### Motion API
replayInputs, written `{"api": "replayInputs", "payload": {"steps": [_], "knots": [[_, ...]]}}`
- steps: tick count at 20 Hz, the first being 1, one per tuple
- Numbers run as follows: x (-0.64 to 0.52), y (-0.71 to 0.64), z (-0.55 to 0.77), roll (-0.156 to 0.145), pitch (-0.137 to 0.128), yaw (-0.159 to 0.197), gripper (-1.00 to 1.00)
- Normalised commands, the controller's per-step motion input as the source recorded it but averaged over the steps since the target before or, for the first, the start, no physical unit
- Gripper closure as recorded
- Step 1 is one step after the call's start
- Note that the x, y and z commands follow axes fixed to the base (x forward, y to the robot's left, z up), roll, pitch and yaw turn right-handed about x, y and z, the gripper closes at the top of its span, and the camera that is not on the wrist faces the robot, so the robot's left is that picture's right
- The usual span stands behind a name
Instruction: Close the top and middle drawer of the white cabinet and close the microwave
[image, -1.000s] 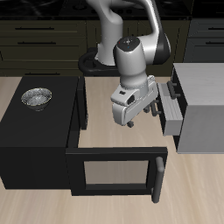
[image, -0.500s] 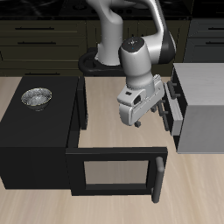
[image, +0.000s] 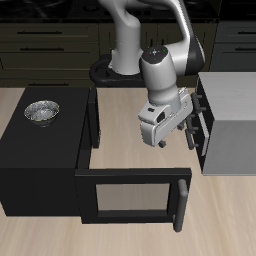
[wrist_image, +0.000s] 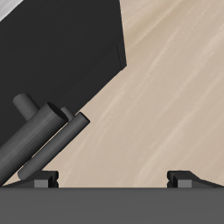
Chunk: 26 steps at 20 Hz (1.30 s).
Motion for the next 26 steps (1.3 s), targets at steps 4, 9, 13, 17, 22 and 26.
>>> {"api": "replayInputs", "payload": {"steps": [4,9,13,17,22,26], "knots": [[-0.01,0.19,-0.01,0.022,-0.006,-0.019,-1.0],[-0.02,0.18,0.05,0.03,-0.022,-0.032,-1.0],[-0.04,0.29,-0.05,0.047,-0.044,-0.023,-1.0],[-0.04,0.3,-0.2,0.053,0.018,-0.028,-1.0],[-0.11,0.33,-0.16,0.053,-0.009,-0.028,-1.0],[-0.15,0.31,-0.14,0.063,0.021,-0.012,-1.0]]}}
